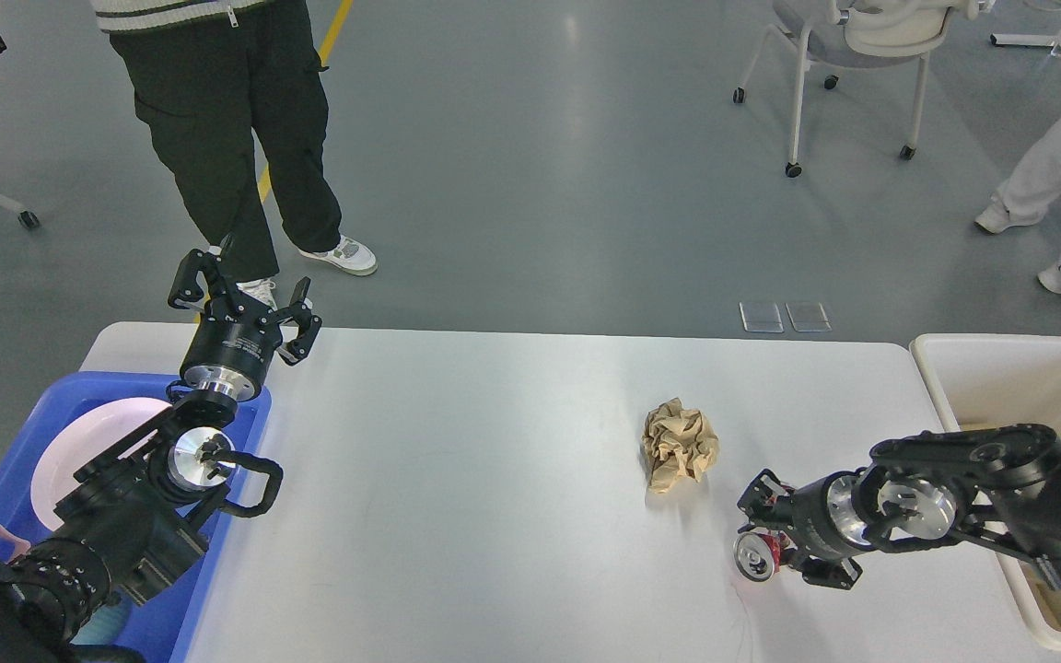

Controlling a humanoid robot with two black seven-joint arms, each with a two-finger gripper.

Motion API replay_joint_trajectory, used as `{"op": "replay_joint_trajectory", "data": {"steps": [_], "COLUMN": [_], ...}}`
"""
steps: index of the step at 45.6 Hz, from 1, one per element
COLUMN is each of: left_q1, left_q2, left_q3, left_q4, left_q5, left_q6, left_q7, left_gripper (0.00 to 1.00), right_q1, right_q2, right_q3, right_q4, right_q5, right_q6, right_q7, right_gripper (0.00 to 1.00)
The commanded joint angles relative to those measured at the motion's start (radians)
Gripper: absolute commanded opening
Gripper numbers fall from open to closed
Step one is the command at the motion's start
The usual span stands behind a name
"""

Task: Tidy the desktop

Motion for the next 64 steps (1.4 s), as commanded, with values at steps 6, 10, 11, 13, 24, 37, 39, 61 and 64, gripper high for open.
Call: {"op": "replay_joint_trajectory", "data": {"steps": [6, 10, 11, 13, 24, 37, 39, 61, 64], "left_q1": [0.000, 0.000, 0.000, 0.000, 0.000, 0.000, 0.000, 0.000, 0.000], "left_q2": [0.000, 0.000, 0.000, 0.000, 0.000, 0.000, 0.000, 0.000, 0.000], "left_q3": [0.000, 0.000, 0.000, 0.000, 0.000, 0.000, 0.000, 0.000, 0.000], "left_q4": [0.000, 0.000, 0.000, 0.000, 0.000, 0.000, 0.000, 0.000, 0.000], "left_q5": [0.000, 0.000, 0.000, 0.000, 0.000, 0.000, 0.000, 0.000, 0.000], "left_q6": [0.000, 0.000, 0.001, 0.000, 0.000, 0.001, 0.000, 0.000, 0.000], "left_q7": [0.000, 0.000, 0.000, 0.000, 0.000, 0.000, 0.000, 0.000, 0.000], "left_gripper": [0.98, 0.98, 0.98, 0.98, 0.98, 0.98, 0.98, 0.98, 0.98], "right_q1": [0.317, 0.548, 0.597, 0.681, 0.997, 1.019, 1.019, 1.010, 1.004], "right_q2": [-0.284, -0.336, -0.344, -0.350, -0.259, -0.204, -0.204, -0.201, -0.201], "right_q3": [-0.150, -0.236, -0.241, -0.249, -0.279, -0.336, -0.336, -0.345, -0.361], "right_q4": [0.256, 0.346, 0.368, 0.407, 0.540, 0.541, 0.540, 0.537, 0.529], "right_q5": [-0.053, -0.096, -0.101, -0.102, -0.107, -0.111, -0.111, -0.113, -0.114], "right_q6": [0.100, 0.202, 0.225, 0.262, 0.376, 0.367, 0.367, 0.356, 0.339], "right_q7": [-0.003, -0.003, -0.005, -0.005, -0.009, -0.009, -0.009, -0.009, -0.009], "right_gripper": [0.00, 0.00, 0.00, 0.00, 0.00, 0.00, 0.00, 0.00, 0.00]}}
